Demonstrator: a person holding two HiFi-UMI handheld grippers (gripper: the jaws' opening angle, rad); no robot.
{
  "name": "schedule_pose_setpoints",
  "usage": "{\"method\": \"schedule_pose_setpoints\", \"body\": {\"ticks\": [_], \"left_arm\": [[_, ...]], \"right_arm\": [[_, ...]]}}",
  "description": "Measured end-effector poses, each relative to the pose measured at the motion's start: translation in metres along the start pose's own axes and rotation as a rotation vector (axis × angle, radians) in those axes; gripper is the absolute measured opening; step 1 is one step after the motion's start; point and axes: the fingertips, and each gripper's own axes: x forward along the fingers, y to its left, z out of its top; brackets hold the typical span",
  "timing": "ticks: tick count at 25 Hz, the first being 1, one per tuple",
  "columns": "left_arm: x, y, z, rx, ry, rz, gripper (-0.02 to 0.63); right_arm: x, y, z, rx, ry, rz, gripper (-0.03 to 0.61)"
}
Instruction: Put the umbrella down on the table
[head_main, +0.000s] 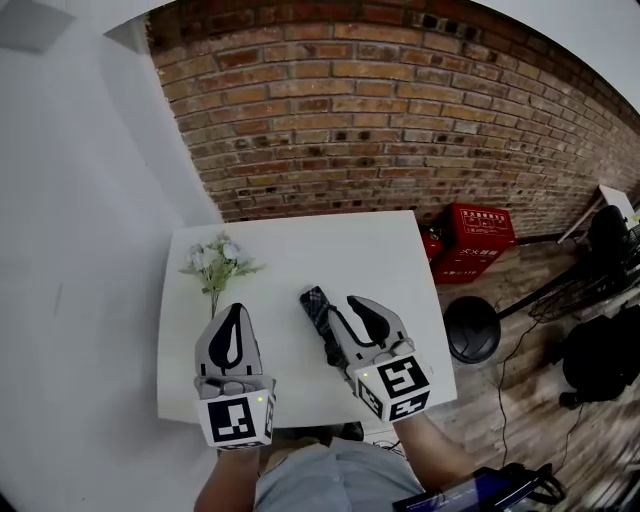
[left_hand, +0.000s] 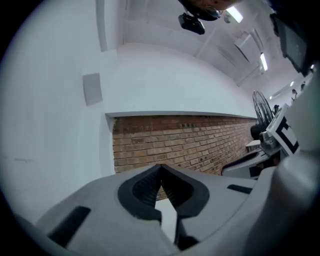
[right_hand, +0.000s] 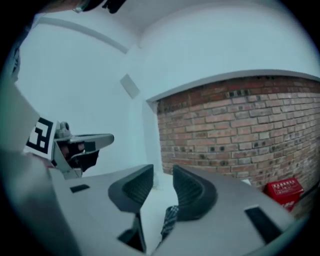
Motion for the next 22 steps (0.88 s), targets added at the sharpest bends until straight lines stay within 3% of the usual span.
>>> {"method": "schedule_pose_setpoints", "body": {"ticks": [5, 12, 22], "left_arm": [[-0.002, -0.011, 0.049, 0.019, -0.055, -0.016, 0.008], [-0.008, -0.024, 0.066, 0.066, -0.102, -0.030, 0.008], [-0.014, -0.036, 0.064, 0.080, -0.071, -0.031, 0.008]], "right_arm": [[-0.033, -0.002, 0.065, -0.115, -0.157, -0.078, 0.010], [-0.054, 0.000, 0.088, -0.133, -0.226, -0.093, 0.005], [-0.057, 0.002, 0.083, -0.124, -0.214, -0.070, 0.003]]}}
